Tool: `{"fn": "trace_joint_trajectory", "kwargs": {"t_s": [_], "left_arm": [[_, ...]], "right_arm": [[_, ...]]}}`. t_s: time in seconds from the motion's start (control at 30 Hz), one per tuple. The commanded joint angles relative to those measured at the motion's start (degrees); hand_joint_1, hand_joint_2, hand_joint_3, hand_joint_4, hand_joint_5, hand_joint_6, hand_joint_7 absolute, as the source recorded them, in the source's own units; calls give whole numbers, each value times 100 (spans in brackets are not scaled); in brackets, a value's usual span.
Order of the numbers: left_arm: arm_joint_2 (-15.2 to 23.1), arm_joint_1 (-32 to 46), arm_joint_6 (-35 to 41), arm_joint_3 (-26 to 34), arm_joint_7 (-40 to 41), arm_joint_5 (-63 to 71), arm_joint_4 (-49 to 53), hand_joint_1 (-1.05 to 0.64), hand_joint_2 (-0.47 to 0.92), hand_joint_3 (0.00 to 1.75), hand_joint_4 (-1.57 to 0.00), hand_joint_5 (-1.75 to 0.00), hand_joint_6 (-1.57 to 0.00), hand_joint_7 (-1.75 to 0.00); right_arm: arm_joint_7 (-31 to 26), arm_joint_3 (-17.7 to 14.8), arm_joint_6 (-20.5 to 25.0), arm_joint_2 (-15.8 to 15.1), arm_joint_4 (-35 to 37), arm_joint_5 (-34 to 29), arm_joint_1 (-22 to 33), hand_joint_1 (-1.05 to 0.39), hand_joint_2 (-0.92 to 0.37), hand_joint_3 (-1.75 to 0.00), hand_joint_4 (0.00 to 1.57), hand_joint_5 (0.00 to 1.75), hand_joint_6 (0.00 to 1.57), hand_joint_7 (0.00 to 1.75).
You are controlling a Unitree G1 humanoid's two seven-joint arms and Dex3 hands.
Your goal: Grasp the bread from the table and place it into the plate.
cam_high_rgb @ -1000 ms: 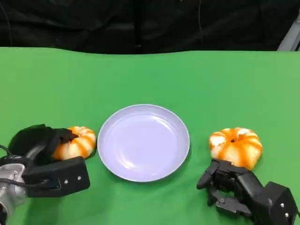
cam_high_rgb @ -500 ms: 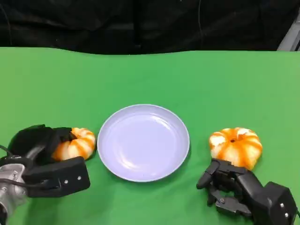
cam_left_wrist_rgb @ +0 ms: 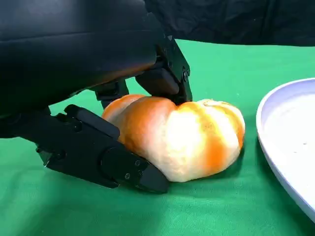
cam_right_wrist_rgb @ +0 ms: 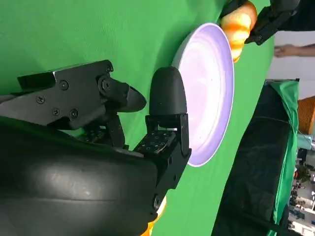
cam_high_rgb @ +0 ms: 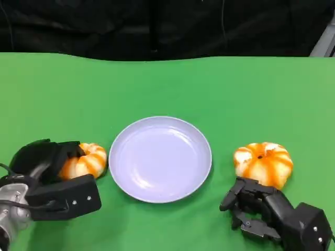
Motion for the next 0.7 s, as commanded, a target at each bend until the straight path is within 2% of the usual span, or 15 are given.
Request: {"fn": "trace_joint_trajectory", "kwargs": {"t_s": [0.03,0.07,0.13,0.17,0.2,0.27,0.37,0.7], "left_arm": [[7,132,-25,9,-17,-27,64,-9,92,8,-48,-155,-76,-104],[-11,164,19,57,366,-30,14,-9,92,8,-48,-155,-76,-104],[-36,204,72,114,869,-29,-41,-10,91,5,-48,-162,-72,-119],[22,272,-145,209,1357,-53,-247,-10,91,4,-48,-163,-72,-121],[69,318,-318,270,1665,-65,-390,-8,89,3,-55,-155,-79,-109],[116,375,-509,334,2049,-47,-553,-7,88,2,-59,-150,-85,-100],[121,400,-571,341,2275,9,-601,-7,88,1,-59,-151,-84,-105],[125,422,-564,343,2367,15,-635,-7,88,1,-59,-149,-84,-104]], "right_arm": [[18,-14,77,-85,76,-5,56,2,-86,-66,68,171,71,136],[35,-24,88,-91,94,10,49,2,-86,-66,68,171,71,136],[58,-39,101,-98,119,28,40,2,-86,-66,68,171,71,136],[57,-35,106,-106,129,13,33,2,-86,-66,69,170,72,136],[55,-32,107,-110,134,0,29,3,-86,-67,69,170,72,136],[76,-36,121,-111,140,5,25,3,-86,-67,70,169,72,136],[104,-49,101,-109,167,22,17,4,-86,-68,70,169,71,136],[68,-44,-6,-128,259,-27,-12,5,-85,-69,69,169,71,136]]}}
